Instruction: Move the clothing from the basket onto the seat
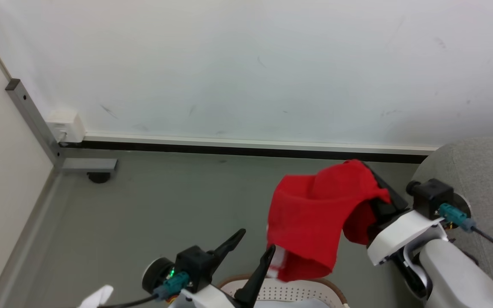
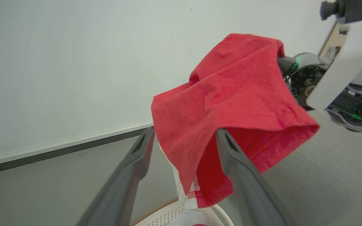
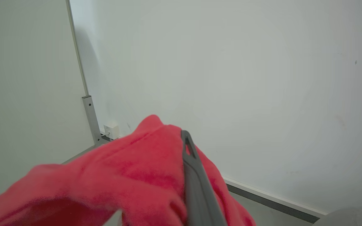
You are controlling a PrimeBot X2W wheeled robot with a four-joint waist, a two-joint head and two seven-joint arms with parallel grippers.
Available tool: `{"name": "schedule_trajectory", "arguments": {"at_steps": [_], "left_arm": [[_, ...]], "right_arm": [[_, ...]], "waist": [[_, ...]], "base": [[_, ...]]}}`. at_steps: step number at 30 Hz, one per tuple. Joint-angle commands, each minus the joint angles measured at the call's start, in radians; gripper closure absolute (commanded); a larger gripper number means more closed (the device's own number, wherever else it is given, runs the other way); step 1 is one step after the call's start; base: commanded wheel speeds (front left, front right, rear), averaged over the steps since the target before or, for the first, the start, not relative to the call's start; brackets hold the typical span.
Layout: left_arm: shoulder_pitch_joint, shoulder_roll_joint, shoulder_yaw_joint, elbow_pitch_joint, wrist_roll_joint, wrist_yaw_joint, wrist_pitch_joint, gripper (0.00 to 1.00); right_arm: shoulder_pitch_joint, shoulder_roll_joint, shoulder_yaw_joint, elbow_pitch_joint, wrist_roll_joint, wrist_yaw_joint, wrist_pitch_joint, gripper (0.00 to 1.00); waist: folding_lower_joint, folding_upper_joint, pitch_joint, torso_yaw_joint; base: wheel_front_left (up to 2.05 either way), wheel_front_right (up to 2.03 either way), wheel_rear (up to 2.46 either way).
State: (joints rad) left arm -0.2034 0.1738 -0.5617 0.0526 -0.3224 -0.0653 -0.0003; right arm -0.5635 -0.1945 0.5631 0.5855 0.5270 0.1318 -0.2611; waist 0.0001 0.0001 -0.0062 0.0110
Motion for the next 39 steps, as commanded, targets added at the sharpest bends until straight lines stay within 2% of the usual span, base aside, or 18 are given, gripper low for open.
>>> {"name": "schedule_trajectory", "arguments": {"at_steps": [1,8,19,31,39], "left_arm": [[0.015,0.007,-0.004,0.016,0.015,0.000,-0.026,0.00],[0.010,-0.009,-0.021,0.068,0.024,-0.006,-0.112,0.00],[-0.023,-0.008,-0.026,0.081,0.022,-0.004,-0.128,0.00],[-0.034,-0.009,-0.044,0.049,0.016,0.000,-0.119,0.00],[-0.068,-0.014,-0.069,0.030,0.029,-0.007,-0.111,0.00]], "right_arm": [[-0.017,-0.009,-0.022,0.002,-0.016,-0.002,-0.004,1.00],[-0.004,-0.014,-0.086,-0.021,-0.040,-0.002,-0.004,1.00],[0.023,-0.005,-0.103,-0.044,-0.056,-0.002,-0.002,1.00],[0.038,-0.015,-0.117,-0.076,-0.061,-0.002,0.008,1.00],[0.055,-0.038,-0.169,-0.125,-0.071,-0.002,0.013,1.00]], "waist": [[-0.0001,-0.0001,0.000,-0.002],[-0.0001,-0.0001,-0.001,-0.012],[-0.0001,-0.0001,0.000,-0.067],[-0.0001,-0.0001,0.019,-0.256],[-0.0001,-0.0001,0.084,-0.384]], "base": [[0.00,0.00,0.00],[0.00,0.00,0.00],[0.00,0.00,0.00],[0.00,0.00,0.00],[0.00,0.00,0.00]]}}
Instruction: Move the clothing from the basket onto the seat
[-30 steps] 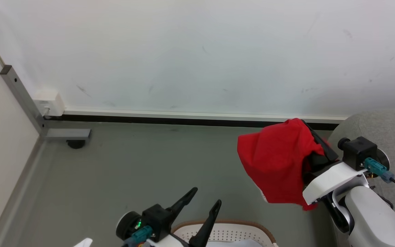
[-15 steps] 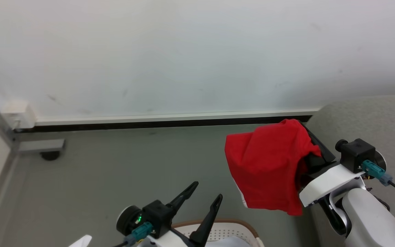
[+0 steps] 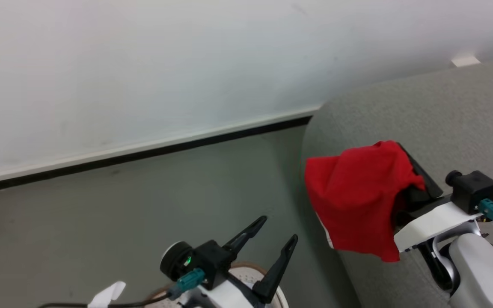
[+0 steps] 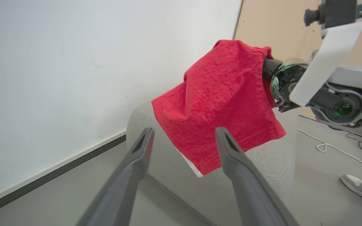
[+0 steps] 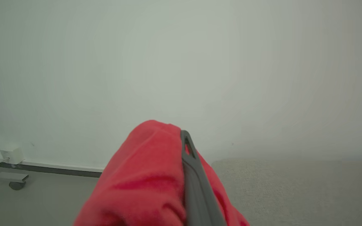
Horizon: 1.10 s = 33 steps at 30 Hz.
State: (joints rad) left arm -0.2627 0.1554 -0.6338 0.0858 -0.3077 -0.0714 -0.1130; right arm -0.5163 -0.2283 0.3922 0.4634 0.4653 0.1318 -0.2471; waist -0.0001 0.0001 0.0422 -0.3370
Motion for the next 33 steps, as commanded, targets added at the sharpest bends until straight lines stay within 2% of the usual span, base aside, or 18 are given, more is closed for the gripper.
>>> {"name": "schedule_trajectory", "arguments": {"at_steps": [1,7,13,16,21,27,32,33], "left_arm": [[-0.016,0.006,0.000,-0.005,0.016,-0.003,0.004,0.00],[-0.093,0.029,-0.025,-0.047,0.035,-0.023,0.041,0.00],[-0.214,0.070,-0.053,-0.108,0.071,-0.042,0.090,0.00],[-0.278,0.093,-0.069,-0.137,0.082,-0.049,0.108,0.00],[-0.367,0.130,-0.098,-0.173,0.092,-0.055,0.128,0.00],[-0.413,0.146,-0.101,-0.189,0.085,-0.056,0.117,0.00],[-0.399,0.146,-0.092,-0.172,0.073,-0.039,0.094,0.00],[-0.393,0.149,-0.090,-0.166,0.071,-0.035,0.088,0.00]], "right_arm": [[0.007,-0.006,-0.012,-0.009,-0.012,-0.002,-0.001,1.00],[-0.029,-0.010,-0.133,-0.042,-0.020,-0.002,-0.003,1.00],[-0.155,-0.012,-0.318,-0.015,-0.067,-0.002,0.020,1.00],[-0.256,-0.036,-0.408,0.015,-0.093,-0.002,0.046,1.00],[-0.460,-0.121,-0.587,0.110,-0.161,-0.002,0.087,1.00],[-0.607,-0.188,-0.803,0.229,-0.345,-0.002,0.076,1.00],[-0.579,-0.149,-0.950,0.322,-0.470,-0.002,0.023,1.00],[-0.568,-0.135,-0.969,0.341,-0.485,-0.002,0.015,0.95]], "waist": [[0.0001,-0.0001,0.051,-0.045],[0.0001,-0.0001,0.209,-0.070],[0.0001,-0.0001,0.428,-0.034],[0.0001,-0.0001,0.535,-0.003],[0.0001,-0.0001,0.670,0.049],[0.0001,-0.0001,0.758,0.098],[0.0001,-0.0001,0.772,0.117],[0.0001,-0.0001,0.768,0.117]], "base": [[0.00,0.00,0.00],[0.00,0.00,0.00],[0.00,0.00,0.00],[0.00,0.00,0.00],[0.00,0.00,0.00],[0.00,0.00,0.00],[0.00,0.00,0.00],[0.00,0.00,0.00]]}}
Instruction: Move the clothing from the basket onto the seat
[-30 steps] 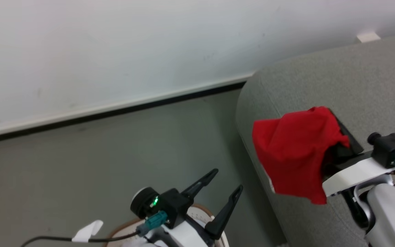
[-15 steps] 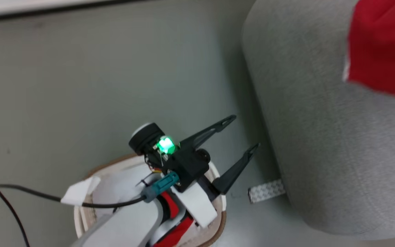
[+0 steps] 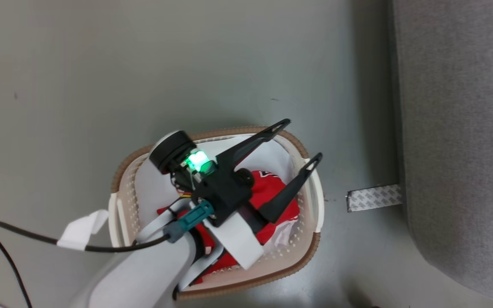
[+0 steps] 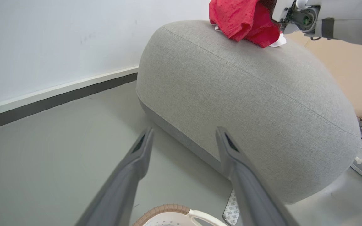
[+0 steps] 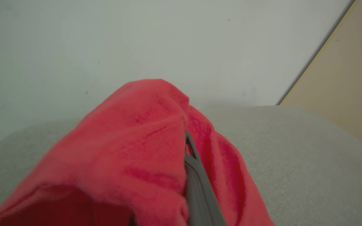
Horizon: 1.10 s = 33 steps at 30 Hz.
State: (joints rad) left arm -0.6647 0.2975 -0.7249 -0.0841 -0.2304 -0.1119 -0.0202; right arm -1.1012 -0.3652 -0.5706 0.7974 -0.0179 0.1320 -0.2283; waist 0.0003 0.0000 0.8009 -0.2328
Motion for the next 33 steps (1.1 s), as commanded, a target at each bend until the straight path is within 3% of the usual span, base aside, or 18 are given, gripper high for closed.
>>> {"name": "schedule_trajectory", "arguments": {"at_steps": [1,2,7,14,21,27,33], "left_arm": [[0.015,0.010,0.002,0.007,-0.009,0.005,-0.012,0.00],[0.022,0.013,0.004,0.013,-0.011,0.008,-0.019,0.00],[0.050,0.036,0.008,0.038,-0.017,0.014,-0.032,0.00],[0.113,0.045,0.029,0.099,-0.047,0.043,-0.095,0.00],[0.248,0.019,0.091,0.190,-0.108,0.127,-0.207,0.00],[0.367,-0.010,0.144,0.248,-0.134,0.181,-0.245,0.00],[0.511,-0.055,0.288,0.200,-0.091,0.226,-0.244,0.00]], "right_arm": [[0.025,0.015,-0.023,0.018,-0.017,-0.002,-0.014,0.50],[0.039,0.032,-0.036,0.028,-0.030,-0.002,-0.022,0.00],[0.139,0.113,-0.030,0.011,-0.029,-0.002,-0.038,0.00],[0.384,0.222,0.045,-0.225,0.023,-0.002,-0.036,0.00],[0.631,0.276,0.162,-0.441,0.022,-0.002,-0.036,0.00],[0.809,0.293,0.292,-0.549,0.054,-0.002,-0.036,0.00],[0.969,0.309,0.391,-0.636,0.067,-0.002,-0.036,0.00]], "waist": [[-0.0003,0.0000,0.003,0.012],[-0.0003,0.0000,-0.006,0.009],[-0.0003,0.0000,-0.072,-0.014],[-0.0003,0.0000,-0.235,-0.016],[-0.0003,0.0000,-0.427,0.024],[-0.0003,0.0000,-0.568,0.091],[-0.0003,0.0000,-0.676,0.152]], "base": [[0.00,0.00,0.00],[0.00,0.00,0.00],[0.00,0.00,0.00],[0.00,0.00,0.00],[0.00,0.00,0.00],[0.00,0.00,0.00],[0.00,0.00,0.00]]}}
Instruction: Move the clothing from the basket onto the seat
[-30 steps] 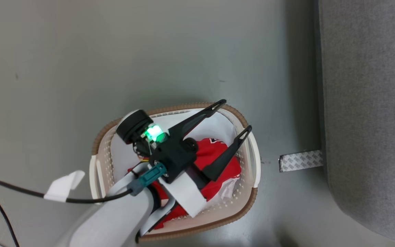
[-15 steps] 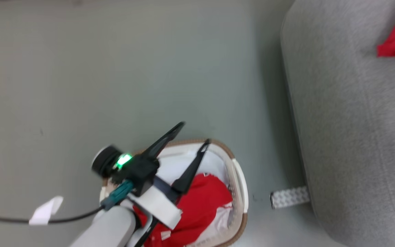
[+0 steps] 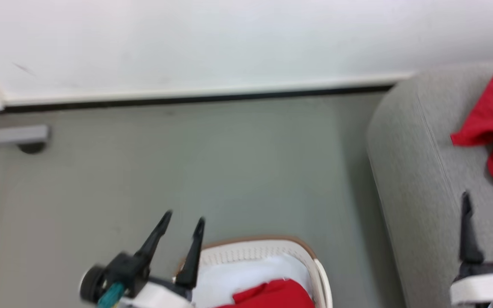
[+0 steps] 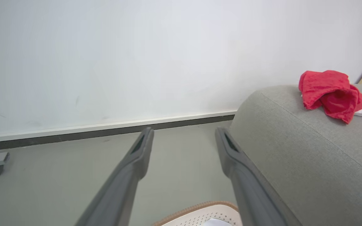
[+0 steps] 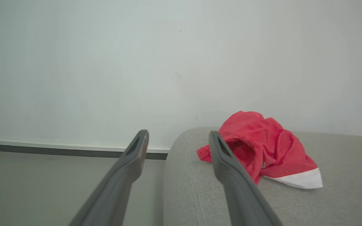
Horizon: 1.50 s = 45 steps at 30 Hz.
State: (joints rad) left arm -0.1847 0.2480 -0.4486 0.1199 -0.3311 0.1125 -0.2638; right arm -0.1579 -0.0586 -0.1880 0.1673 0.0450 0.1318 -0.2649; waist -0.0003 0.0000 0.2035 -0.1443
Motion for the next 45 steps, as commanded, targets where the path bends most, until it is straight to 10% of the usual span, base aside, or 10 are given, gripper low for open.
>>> {"name": "schedule_trajectory", "arguments": {"at_steps": [1,21,45], "left_arm": [[0.056,-0.011,0.036,-0.010,0.019,0.005,-0.001,0.00],[0.324,-0.142,0.367,-0.055,0.152,-0.078,-0.001,0.00],[0.120,-0.180,0.311,0.086,0.265,-0.215,-0.001,0.00]], "right_arm": [[0.053,0.004,0.021,-0.012,0.014,-0.002,0.001,0.00],[0.225,0.007,0.186,0.050,0.097,-0.002,0.001,0.00],[0.112,0.007,0.167,0.014,0.091,-0.002,0.001,0.00]], "waist": [[0.0003,0.0000,-0.094,0.071],[0.0003,0.0000,-0.214,0.115],[0.0003,0.0000,-0.024,-0.040]], "base": [[0.00,0.00,0.00],[0.00,0.00,0.00],[0.00,0.00,0.00]]}}
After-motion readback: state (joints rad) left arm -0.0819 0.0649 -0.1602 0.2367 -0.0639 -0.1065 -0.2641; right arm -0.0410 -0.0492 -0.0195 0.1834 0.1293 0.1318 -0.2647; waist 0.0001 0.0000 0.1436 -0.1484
